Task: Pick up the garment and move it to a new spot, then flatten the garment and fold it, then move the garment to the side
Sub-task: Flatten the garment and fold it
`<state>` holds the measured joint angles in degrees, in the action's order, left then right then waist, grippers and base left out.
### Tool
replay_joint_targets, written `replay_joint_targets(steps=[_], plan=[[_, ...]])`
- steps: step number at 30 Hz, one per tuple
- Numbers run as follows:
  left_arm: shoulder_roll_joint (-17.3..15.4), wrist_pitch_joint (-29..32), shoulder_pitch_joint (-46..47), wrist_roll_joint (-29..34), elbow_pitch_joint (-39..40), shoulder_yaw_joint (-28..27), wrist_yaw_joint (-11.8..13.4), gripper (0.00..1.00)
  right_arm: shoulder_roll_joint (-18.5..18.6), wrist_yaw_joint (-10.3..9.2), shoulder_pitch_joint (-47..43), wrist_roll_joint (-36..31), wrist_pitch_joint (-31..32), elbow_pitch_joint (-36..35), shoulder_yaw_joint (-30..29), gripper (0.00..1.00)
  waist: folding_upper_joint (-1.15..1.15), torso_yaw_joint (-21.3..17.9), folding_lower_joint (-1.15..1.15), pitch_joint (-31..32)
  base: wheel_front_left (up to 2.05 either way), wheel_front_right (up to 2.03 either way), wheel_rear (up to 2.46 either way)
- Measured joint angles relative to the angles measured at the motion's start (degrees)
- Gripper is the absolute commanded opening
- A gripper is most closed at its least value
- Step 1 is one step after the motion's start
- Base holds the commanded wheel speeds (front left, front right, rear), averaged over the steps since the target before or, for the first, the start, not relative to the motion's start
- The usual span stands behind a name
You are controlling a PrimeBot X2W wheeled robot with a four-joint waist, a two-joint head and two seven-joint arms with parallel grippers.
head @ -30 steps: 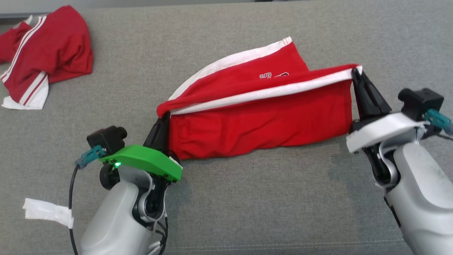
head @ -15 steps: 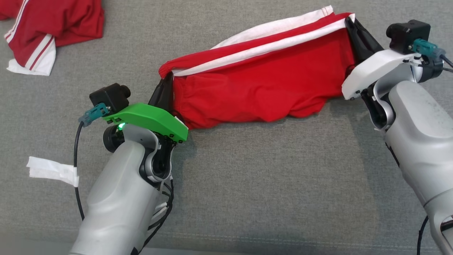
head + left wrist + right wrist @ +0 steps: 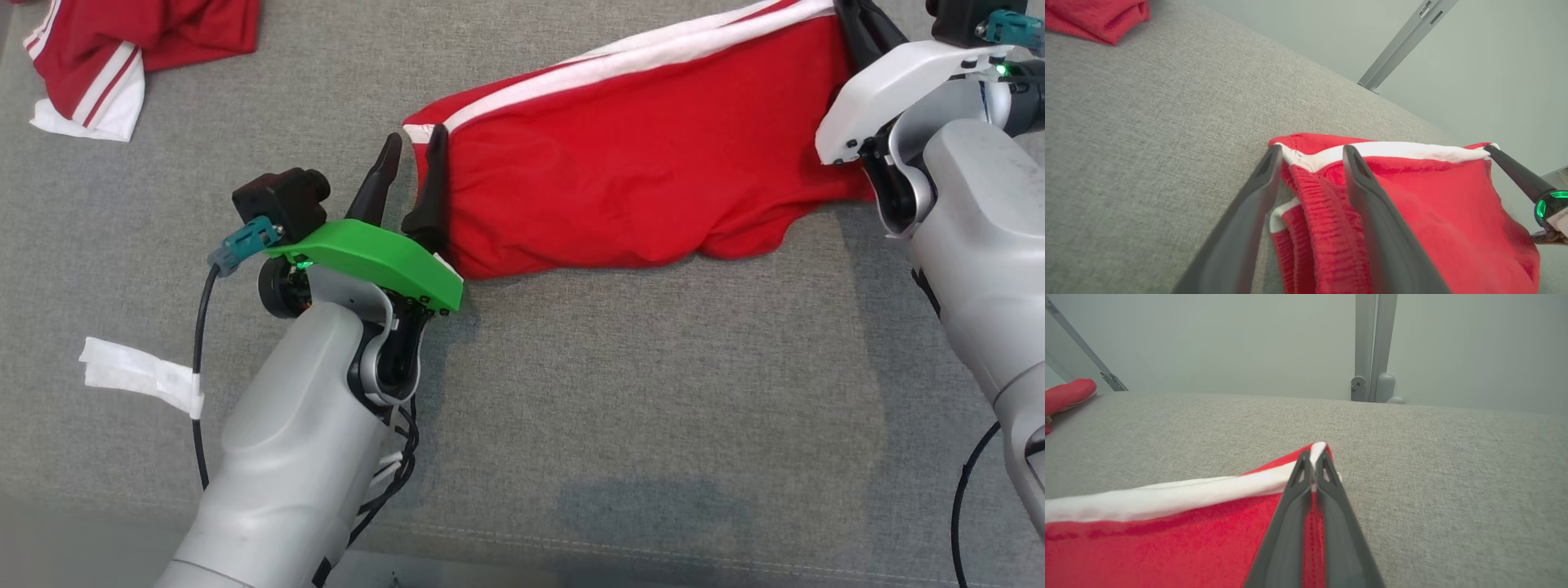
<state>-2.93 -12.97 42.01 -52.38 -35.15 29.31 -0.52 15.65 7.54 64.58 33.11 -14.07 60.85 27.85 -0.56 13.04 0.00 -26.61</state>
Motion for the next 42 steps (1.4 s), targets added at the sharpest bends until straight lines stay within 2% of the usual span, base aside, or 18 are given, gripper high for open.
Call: replay_joint_targets(steps=[1, 9, 15, 19, 22, 29, 37, 42], plan=[[0.0, -0.3, 0.0, 0.3, 0.5, 0.3, 0.0, 1.00, 0.0, 0.00, 0.5, 0.2, -0.2, 0.8, 0.0, 1.00, 0.00, 0.2, 0.00, -0.1, 0.00, 0.00, 0.00], [-0.8, -1.8, -4.4, 5.8, 7.0, 1.4, 0.9, 1.00, -0.6, 0.00, 2.4, 1.0, -0.9, 2.1, -0.1, 1.00, 0.00, 0.9, 0.00, 0.2, 0.00, 0.00, 0.00], [-2.5, -2.0, -9.9, 11.3, 15.5, -1.5, 3.1, 1.00, 0.5, 0.00, 1.3, 0.7, -1.0, -1.6, 1.4, 1.00, 0.00, 0.3, 0.00, 1.3, 0.00, 0.00, 0.00], [-3.3, -2.0, -15.1, 14.3, 19.9, -3.5, 3.9, 1.00, 1.9, 0.00, -1.0, 1.2, -0.9, -1.2, 4.4, 1.00, 0.00, -0.3, 0.00, 2.5, 0.00, 0.00, 0.00], [-4.1, -2.0, -19.0, 16.2, 23.2, -6.5, 4.7, 1.00, 3.4, 0.00, -2.6, 2.9, 1.6, -0.8, 7.2, 1.00, 0.00, -1.0, 0.00, 4.1, 0.00, 0.00, 0.00], [-5.0, -2.0, -24.8, 17.3, 26.6, -9.5, 5.1, 1.00, 5.0, 0.00, -6.9, 8.6, 9.5, -1.0, 11.3, 1.00, 0.00, -1.5, 0.00, 6.8, 0.00, 0.00, 0.00], [-5.5, -2.0, -27.4, 17.5, 28.1, -11.4, 5.3, 1.00, 4.7, 0.00, -8.6, 14.0, 15.4, 0.2, 12.5, 1.00, 0.00, 0.3, 0.00, 7.2, 0.00, 0.00, 0.00], [-5.5, -2.0, -27.7, 17.5, 28.2, -11.9, 5.0, 1.00, 4.1, -0.12, -8.3, 15.8, 16.9, 1.4, 13.2, 1.00, 0.00, 1.6, 0.00, 7.0, 0.00, 0.00, 0.00]])
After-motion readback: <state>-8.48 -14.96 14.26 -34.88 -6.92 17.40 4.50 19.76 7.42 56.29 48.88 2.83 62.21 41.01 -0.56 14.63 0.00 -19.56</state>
